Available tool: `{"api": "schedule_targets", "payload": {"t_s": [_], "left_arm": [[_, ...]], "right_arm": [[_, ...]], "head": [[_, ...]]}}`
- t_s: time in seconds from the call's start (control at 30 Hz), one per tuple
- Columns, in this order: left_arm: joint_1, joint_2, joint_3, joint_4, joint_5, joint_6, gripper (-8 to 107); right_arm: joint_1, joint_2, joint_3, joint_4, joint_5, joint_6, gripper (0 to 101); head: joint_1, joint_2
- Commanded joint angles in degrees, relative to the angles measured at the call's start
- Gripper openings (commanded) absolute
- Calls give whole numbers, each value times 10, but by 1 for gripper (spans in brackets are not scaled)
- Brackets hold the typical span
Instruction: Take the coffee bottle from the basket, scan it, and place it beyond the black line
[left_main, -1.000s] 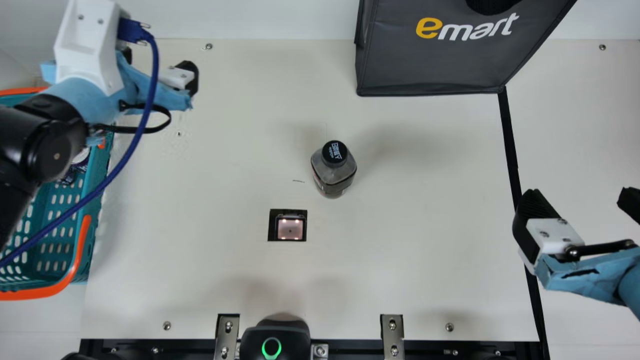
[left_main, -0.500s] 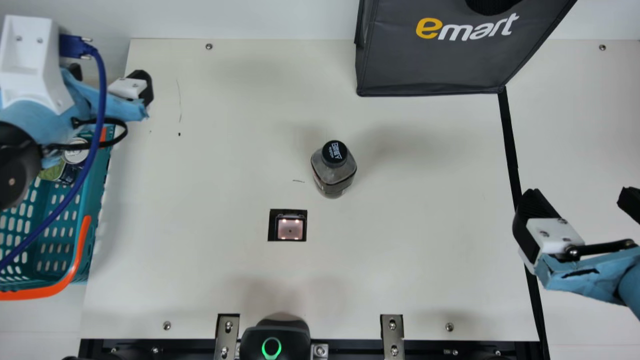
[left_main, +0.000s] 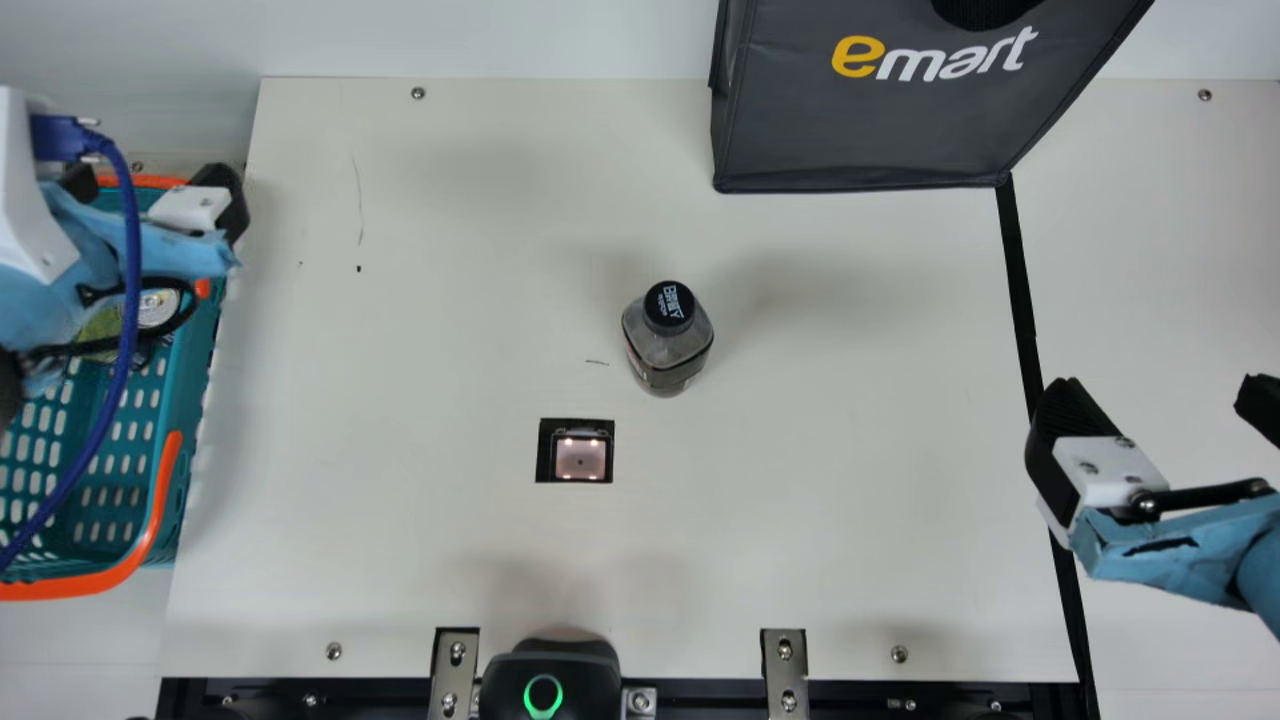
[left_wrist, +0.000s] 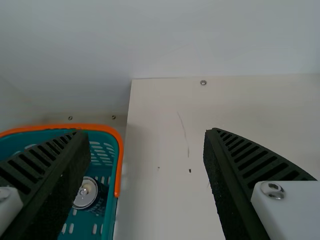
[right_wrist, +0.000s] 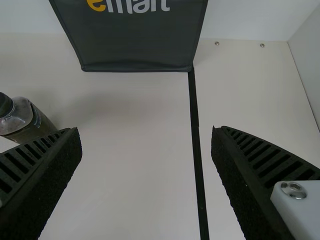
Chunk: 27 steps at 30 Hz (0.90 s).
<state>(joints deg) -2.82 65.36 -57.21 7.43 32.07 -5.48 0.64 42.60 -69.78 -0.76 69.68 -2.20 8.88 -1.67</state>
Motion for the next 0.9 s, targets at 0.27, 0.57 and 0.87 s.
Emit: {"api": "schedule_targets", "payload": {"t_s": [0.27, 0.57, 0.87], "left_arm": [[6, -66, 41, -10, 25, 0, 90], [17, -109, 60, -24, 51, 14, 90], [32, -143, 71, -41, 76, 32, 90]], "right_arm": [[0, 0, 0, 0, 0, 0, 91], [0, 0, 0, 0, 0, 0, 91], [0, 0, 0, 0, 1, 0, 91]], "head": [[-10, 1], [-10, 1], [-10, 1]]}}
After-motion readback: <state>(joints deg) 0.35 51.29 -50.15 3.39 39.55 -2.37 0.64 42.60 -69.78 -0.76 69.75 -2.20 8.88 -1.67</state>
